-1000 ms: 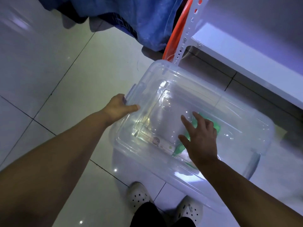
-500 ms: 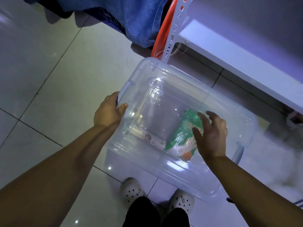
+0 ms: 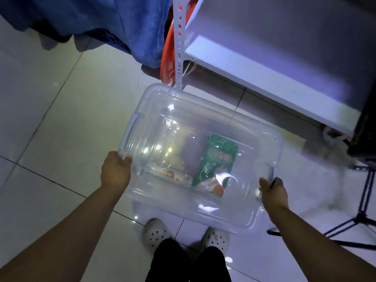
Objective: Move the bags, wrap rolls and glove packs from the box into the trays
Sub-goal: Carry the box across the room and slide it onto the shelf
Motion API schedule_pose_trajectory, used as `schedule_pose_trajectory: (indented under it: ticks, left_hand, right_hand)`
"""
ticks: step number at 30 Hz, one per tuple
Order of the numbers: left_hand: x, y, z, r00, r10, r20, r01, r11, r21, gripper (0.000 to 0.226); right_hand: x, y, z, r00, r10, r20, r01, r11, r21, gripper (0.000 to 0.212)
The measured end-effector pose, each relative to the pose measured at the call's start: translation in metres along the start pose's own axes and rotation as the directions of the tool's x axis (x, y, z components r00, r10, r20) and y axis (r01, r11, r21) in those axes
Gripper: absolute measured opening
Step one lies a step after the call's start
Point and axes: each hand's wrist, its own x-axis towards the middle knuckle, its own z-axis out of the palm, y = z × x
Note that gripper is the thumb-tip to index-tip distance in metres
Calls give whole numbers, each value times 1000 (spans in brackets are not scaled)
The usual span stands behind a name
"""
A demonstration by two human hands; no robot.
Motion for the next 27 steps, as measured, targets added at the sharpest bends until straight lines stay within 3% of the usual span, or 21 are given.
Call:
schedule_pose_trajectory:
  ticks: [8, 16, 27]
  left_hand:
    - [-80, 60, -51, 999, 49, -5, -49, 999, -1, 23]
    - [-157, 159, -101, 977, 211, -12, -211, 977, -32, 19]
    - [-138, 280, -89, 914, 394, 92, -402, 910, 96, 25]
  right_hand:
    - [-52, -10, -99, 996, -71, -45, 70, 997, -29, 28]
    - [-114, -16, -208, 979, -89, -183, 100, 993, 55, 28]
    - [-122, -26, -244, 946, 27, -323, 68, 958, 280, 21]
